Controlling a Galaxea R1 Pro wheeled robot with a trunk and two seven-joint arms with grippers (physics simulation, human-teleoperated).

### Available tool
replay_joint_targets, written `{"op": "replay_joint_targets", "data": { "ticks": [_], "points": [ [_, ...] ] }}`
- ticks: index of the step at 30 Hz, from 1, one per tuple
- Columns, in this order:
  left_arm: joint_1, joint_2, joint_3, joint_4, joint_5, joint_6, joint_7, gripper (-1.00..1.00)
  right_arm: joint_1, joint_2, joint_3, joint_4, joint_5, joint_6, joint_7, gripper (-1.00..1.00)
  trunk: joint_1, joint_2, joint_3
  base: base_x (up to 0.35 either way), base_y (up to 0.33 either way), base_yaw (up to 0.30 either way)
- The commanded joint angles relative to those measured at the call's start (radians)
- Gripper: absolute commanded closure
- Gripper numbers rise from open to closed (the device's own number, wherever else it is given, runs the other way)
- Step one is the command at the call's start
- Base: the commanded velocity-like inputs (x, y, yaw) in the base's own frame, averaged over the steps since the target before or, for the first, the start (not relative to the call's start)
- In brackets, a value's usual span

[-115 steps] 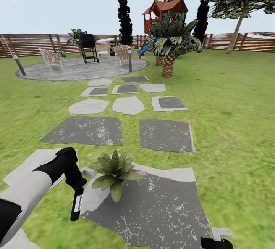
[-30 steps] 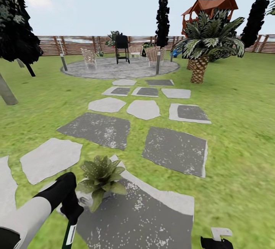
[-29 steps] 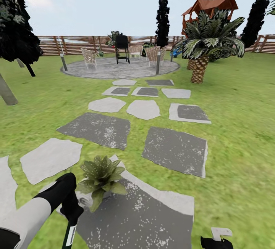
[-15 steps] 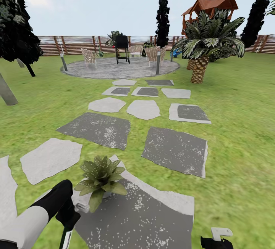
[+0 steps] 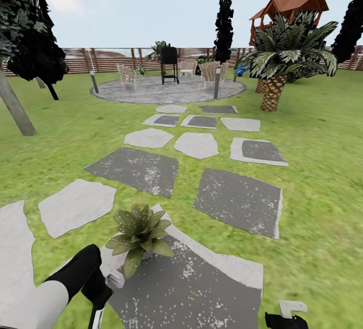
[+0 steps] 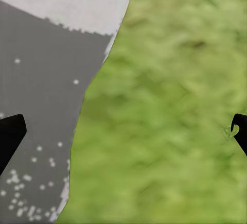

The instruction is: Pick up the pesticide atomizer in the garden and spray insectifuge to fully cover both potted plants in the garden.

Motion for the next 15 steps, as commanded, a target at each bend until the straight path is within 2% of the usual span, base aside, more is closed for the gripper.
{"op": "replay_joint_targets", "data": {
  "ticks": [1,4,5,7,11,15],
  "points": [
    [0.002,-0.002,-0.001,-0.004,-0.006,-0.006,0.002,1.00,0.000,0.000,0.009,0.000,-0.009,-0.003,-0.002,-1.00,0.000,0.000,-0.001,0.000,0.000,0.003],
    [0.004,-0.023,0.025,-0.003,0.016,-0.016,0.085,1.00,0.000,0.000,0.010,0.001,-0.009,-0.003,-0.002,-1.00,0.000,0.000,-0.001,0.000,0.000,0.001],
    [0.004,-0.027,0.045,0.002,0.032,-0.018,0.126,1.00,0.000,0.000,0.009,0.000,-0.009,-0.003,-0.002,-1.00,0.000,0.000,-0.001,0.000,0.000,0.000],
    [0.005,-0.029,0.073,0.004,0.058,-0.020,0.165,1.00,0.000,0.000,0.009,0.000,-0.009,-0.003,-0.002,-1.00,0.000,0.000,-0.001,0.000,0.000,0.008],
    [0.005,-0.030,0.100,0.007,0.085,-0.022,0.182,1.00,0.000,0.001,0.010,0.000,-0.009,-0.003,-0.002,-1.00,0.000,0.000,-0.001,0.000,0.000,0.151],
    [0.005,-0.031,0.104,0.003,0.089,-0.021,0.184,1.00,0.000,0.001,0.010,0.000,-0.009,-0.003,-0.002,-1.00,0.000,0.000,-0.001,0.000,0.000,0.258]
  ]
}}
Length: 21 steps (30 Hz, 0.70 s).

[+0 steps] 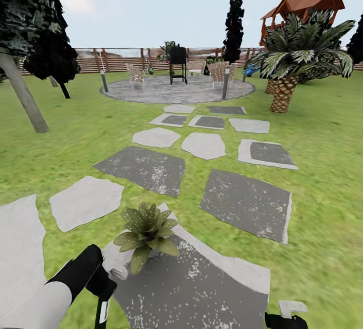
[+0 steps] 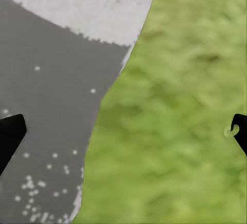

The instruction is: Pick up the pesticide atomizer in the garden and spray insectifuge to fully cover both potted plants in the garden.

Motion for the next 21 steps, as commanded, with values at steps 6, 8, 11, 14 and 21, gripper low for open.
{"op": "replay_joint_targets", "data": {
  "ticks": [6,8,11,14,21],
  "points": [
    [-0.001,0.000,-0.001,-0.009,-0.006,0.003,-0.015,1.00,0.000,0.000,0.009,0.000,-0.009,-0.003,-0.002,-1.00,0.000,0.000,-0.001,0.000,0.000,0.265],
    [0.000,0.000,-0.001,-0.009,-0.006,0.003,-0.014,1.00,0.000,-0.001,0.008,0.001,-0.010,-0.003,-0.002,-1.00,0.000,0.000,-0.001,0.000,0.000,0.085],
    [0.000,0.000,-0.001,-0.010,-0.006,0.003,-0.013,1.00,0.000,-0.002,0.007,0.004,-0.008,-0.003,-0.001,-1.00,0.000,0.000,-0.001,0.000,-0.009,0.020],
    [0.000,-0.001,-0.001,-0.011,-0.006,0.003,-0.013,1.00,0.000,-0.005,0.007,0.005,-0.007,-0.003,-0.001,-1.00,0.000,0.000,-0.001,0.002,-0.161,0.005],
    [0.000,-0.002,0.000,-0.011,-0.005,0.003,-0.013,1.00,0.000,-0.003,0.009,0.003,-0.008,-0.002,0.002,-1.00,0.000,0.000,-0.001,0.096,-0.260,0.000]
  ]
}}
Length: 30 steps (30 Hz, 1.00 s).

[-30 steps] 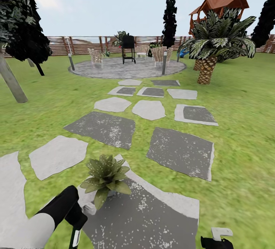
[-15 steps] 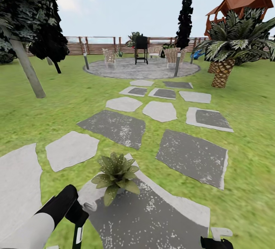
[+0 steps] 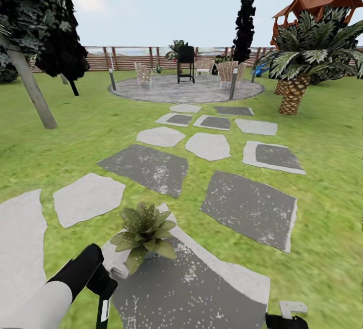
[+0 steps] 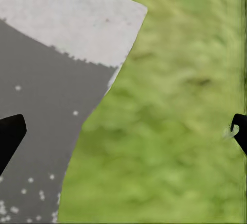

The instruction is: Pick up the pesticide atomizer in the garden and spray insectifuge to fully cover both potted plants in the garden.

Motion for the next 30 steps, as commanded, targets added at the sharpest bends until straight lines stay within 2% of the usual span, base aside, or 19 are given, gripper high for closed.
{"op": "replay_joint_targets", "data": {
  "ticks": [1,5,12,19,23,30],
  "points": [
    [0.000,0.001,-0.004,-0.003,-0.010,0.002,-0.010,1.00,0.000,0.000,0.009,-0.001,-0.009,-0.002,-0.001,-1.00,0.000,0.000,-0.001,0.118,-0.275,0.000],
    [0.000,0.002,-0.003,-0.002,-0.010,0.002,-0.010,1.00,0.000,0.002,0.009,-0.002,-0.010,-0.003,-0.003,-1.00,0.000,0.000,-0.001,0.051,-0.288,0.079],
    [0.000,0.002,-0.001,-0.003,-0.011,0.003,-0.009,1.00,0.000,0.003,0.009,-0.002,-0.010,-0.003,-0.004,-1.00,0.000,0.000,-0.001,0.004,-0.298,0.255],
    [0.000,0.003,0.039,-0.003,-0.012,0.006,-0.007,1.00,0.000,0.003,0.009,-0.001,-0.010,-0.003,-0.004,-1.00,0.000,0.000,-0.001,-0.136,-0.249,0.274],
    [0.000,0.008,0.044,-0.003,-0.013,0.006,-0.007,1.00,0.000,0.003,0.009,-0.002,-0.010,-0.003,-0.004,-1.00,0.000,0.000,-0.001,-0.040,-0.068,0.275],
    [0.000,0.000,0.042,-0.007,-0.012,0.005,-0.006,1.00,-0.001,0.003,0.009,-0.001,-0.010,-0.003,-0.004,-1.00,0.000,0.000,-0.001,0.158,-0.005,0.262]
  ]
}}
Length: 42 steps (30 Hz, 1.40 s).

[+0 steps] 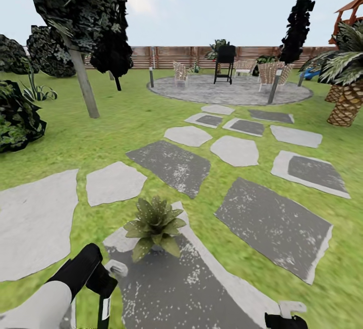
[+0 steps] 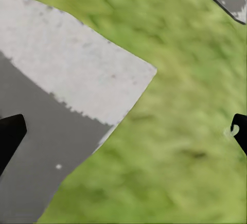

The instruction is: Pick up the pesticide atomizer in the garden and spray insectifuge to fully cover both potted plants in the garden.

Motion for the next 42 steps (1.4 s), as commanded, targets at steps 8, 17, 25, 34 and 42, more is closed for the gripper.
{"op": "replay_joint_targets", "data": {
  "ticks": [8,17,25,34,42],
  "points": [
    [-0.041,-0.028,-0.012,-0.075,-0.013,0.078,-0.014,1.00,0.000,0.000,0.009,0.000,-0.009,-0.001,0.001,-1.00,0.000,0.000,-0.001,0.009,0.000,0.033],
    [-0.085,0.002,-0.016,-0.063,-0.015,0.131,-0.019,1.00,0.000,0.000,0.009,0.000,-0.009,-0.001,0.000,-1.00,0.000,0.000,-0.004,0.000,0.000,0.085],
    [-0.073,0.006,-0.024,-0.063,-0.015,0.130,-0.021,1.00,0.000,0.000,0.009,0.000,-0.009,-0.001,0.000,-1.00,0.000,0.000,-0.010,0.000,0.000,0.210],
    [-0.071,-0.002,-0.019,-0.061,-0.014,0.131,-0.021,1.00,0.000,0.000,0.009,0.000,-0.009,-0.001,0.001,-1.00,0.000,0.000,-0.011,0.223,0.011,0.021],
    [-0.082,-0.003,-0.079,-0.061,-0.013,0.135,-0.031,1.00,0.000,0.000,0.009,0.000,-0.009,-0.001,0.001,-1.00,0.000,0.000,-0.011,0.284,0.193,0.000]
  ]
}}
